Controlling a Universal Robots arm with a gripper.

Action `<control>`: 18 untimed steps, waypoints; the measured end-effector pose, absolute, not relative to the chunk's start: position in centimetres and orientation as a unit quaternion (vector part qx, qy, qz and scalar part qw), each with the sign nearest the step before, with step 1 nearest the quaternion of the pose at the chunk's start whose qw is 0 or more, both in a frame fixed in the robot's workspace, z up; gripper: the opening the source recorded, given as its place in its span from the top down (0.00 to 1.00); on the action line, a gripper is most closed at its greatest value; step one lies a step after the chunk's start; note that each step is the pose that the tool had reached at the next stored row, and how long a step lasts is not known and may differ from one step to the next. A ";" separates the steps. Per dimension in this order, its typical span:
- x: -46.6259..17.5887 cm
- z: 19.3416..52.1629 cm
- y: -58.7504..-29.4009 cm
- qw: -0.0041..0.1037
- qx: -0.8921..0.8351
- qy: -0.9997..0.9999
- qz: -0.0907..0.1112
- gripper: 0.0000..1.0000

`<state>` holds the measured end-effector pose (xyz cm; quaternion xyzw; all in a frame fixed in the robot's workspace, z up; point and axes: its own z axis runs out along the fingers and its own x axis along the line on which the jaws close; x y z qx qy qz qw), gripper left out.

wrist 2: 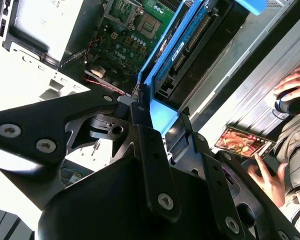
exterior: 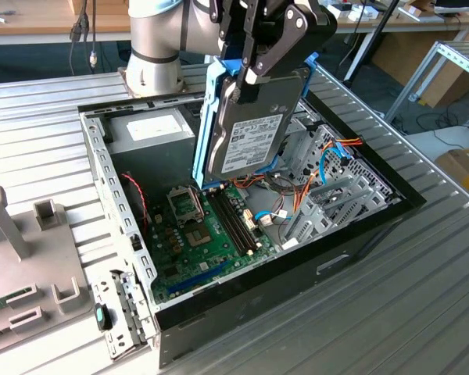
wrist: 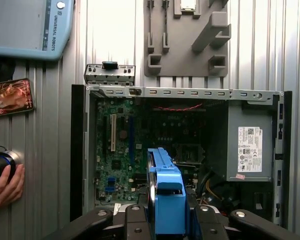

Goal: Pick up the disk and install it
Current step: 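Pick up the disk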

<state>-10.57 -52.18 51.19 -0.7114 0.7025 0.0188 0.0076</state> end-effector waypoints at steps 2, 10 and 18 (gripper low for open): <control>-10.6 51.2 -52.2 0.008 -0.711 0.702 0.019 0.64; -10.6 51.2 -53.4 0.008 -0.711 0.702 0.019 0.64; -10.6 51.2 -53.8 0.008 -0.711 0.702 0.019 0.64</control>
